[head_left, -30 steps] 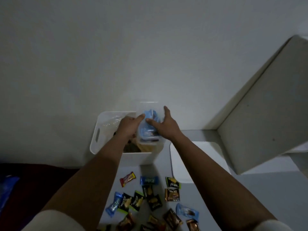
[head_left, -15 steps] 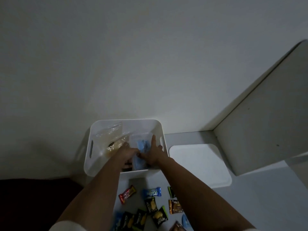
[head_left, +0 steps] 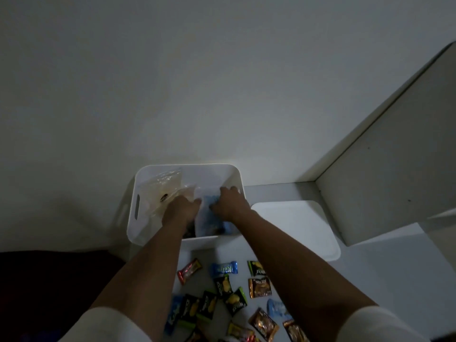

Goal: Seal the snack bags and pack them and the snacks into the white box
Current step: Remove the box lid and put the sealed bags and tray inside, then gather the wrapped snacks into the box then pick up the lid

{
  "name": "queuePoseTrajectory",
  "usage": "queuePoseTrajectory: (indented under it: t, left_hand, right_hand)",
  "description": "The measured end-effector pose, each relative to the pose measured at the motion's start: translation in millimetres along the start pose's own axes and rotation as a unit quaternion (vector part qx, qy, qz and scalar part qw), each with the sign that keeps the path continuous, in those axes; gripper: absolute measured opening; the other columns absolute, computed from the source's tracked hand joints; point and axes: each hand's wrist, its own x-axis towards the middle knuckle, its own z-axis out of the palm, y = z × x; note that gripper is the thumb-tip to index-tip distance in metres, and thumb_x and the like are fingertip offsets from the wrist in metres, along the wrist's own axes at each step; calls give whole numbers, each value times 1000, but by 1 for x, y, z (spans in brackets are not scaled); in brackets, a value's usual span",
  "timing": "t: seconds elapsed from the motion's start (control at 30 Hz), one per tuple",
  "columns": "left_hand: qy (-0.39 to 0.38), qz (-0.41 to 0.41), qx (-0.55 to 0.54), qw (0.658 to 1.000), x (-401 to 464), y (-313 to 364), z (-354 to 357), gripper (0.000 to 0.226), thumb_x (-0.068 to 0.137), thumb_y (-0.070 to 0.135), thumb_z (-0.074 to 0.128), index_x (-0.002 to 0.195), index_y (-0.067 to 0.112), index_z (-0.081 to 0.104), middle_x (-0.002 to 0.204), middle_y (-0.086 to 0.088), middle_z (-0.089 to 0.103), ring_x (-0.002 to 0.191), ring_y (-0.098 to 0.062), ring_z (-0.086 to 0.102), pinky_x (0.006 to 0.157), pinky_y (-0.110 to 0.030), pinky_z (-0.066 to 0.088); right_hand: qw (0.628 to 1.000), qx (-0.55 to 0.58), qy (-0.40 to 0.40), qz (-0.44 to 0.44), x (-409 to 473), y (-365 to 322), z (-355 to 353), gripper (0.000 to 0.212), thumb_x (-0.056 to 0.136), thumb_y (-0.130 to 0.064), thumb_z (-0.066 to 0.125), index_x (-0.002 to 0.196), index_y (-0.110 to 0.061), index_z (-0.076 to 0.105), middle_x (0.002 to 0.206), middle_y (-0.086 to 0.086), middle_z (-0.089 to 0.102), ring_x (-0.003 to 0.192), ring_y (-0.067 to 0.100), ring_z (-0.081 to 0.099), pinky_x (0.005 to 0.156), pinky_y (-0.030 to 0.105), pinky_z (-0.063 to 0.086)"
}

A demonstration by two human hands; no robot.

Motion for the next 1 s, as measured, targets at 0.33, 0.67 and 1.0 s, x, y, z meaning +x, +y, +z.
queuePoseTrajectory:
  t: [0.33, 0.67, 1.0]
  left_hand:
    - [166, 195, -146, 956, -123, 16, 10, 11, 99, 30, 58, 95, 24, 67, 92, 7, 68, 83, -12, 64, 69, -25, 44]
    - [53, 26, 137, 989, -227, -204, 109, 116, 68, 77, 71, 160, 27, 20, 169, -7, 14, 155, -32, 13, 122, -54, 19]
    - [35, 112, 191, 975, -250, -248, 176, 155, 47, 100, 57, 161, 18, -8, 168, -11, -19, 155, -32, -18, 123, -63, -2]
  right_hand:
    - [920, 260, 278, -95, -82, 86, -19, 30, 95, -25, 64, 124, -18, 66, 120, 2, 65, 108, 16, 63, 92, 35, 54]
    - [977, 182, 78, 83, -208, 289, 95, 98, 80, -81, 58, 154, -22, 37, 154, 8, 44, 140, 28, 44, 113, 45, 42]
    - [988, -1, 15, -152, -223, 303, 186, 148, 54, -99, 60, 163, -24, -9, 172, 7, -10, 158, 28, -13, 125, 59, -7]
